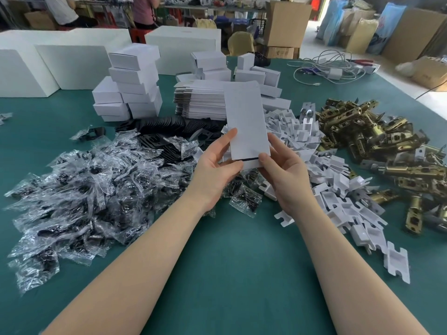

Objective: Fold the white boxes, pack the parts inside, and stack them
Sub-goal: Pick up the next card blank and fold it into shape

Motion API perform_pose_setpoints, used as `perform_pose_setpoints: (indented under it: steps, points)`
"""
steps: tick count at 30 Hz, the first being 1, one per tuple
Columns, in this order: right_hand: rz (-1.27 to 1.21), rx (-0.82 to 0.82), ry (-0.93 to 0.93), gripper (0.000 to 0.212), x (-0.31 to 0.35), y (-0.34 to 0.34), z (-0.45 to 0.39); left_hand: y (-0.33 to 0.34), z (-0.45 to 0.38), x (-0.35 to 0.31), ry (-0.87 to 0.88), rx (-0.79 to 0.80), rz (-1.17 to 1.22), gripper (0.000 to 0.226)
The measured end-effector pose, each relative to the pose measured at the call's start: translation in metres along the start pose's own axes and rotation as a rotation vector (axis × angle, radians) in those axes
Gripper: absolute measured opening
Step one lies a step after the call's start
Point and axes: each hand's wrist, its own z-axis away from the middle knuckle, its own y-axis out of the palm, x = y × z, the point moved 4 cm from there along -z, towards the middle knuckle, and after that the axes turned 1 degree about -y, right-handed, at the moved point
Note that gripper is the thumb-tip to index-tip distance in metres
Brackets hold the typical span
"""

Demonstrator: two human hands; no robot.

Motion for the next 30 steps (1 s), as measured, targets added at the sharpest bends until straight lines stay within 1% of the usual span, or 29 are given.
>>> perform_pose_setpoints:
  steps: [3, 7, 14, 20, 30]
  points:
    - [0.02, 0.0, -0.002, 0.04, -0.001, 0.0, 0.0, -0.001, 0.0, 0.001, 0.002, -0.001, 0.015, 0.061]
    - [0.079, -0.06, -0.023, 0.034, 0.001, 0.0, 0.001, -0.001, 0.0, 0.001, 0.016, 0.011, -0.02, 0.058]
    - [0.114, -0.108, -0.056, 0.033, 0.005, 0.001, 0.003, 0.0, 0.0, -0.001, 0.031, 0.032, -0.018, 0.055]
    - [0.159, -0.141, -0.114, 0.033, 0.01, 0.005, 0.005, 0.0, 0.001, -0.003, 0.035, -0.025, -0.052, 0.053]
    - [0.156, -0.125, -0.092, 0.035, 0.011, 0.005, 0.005, 0.001, 0.002, -0.004, -0.003, -0.024, -0.01, 0.056]
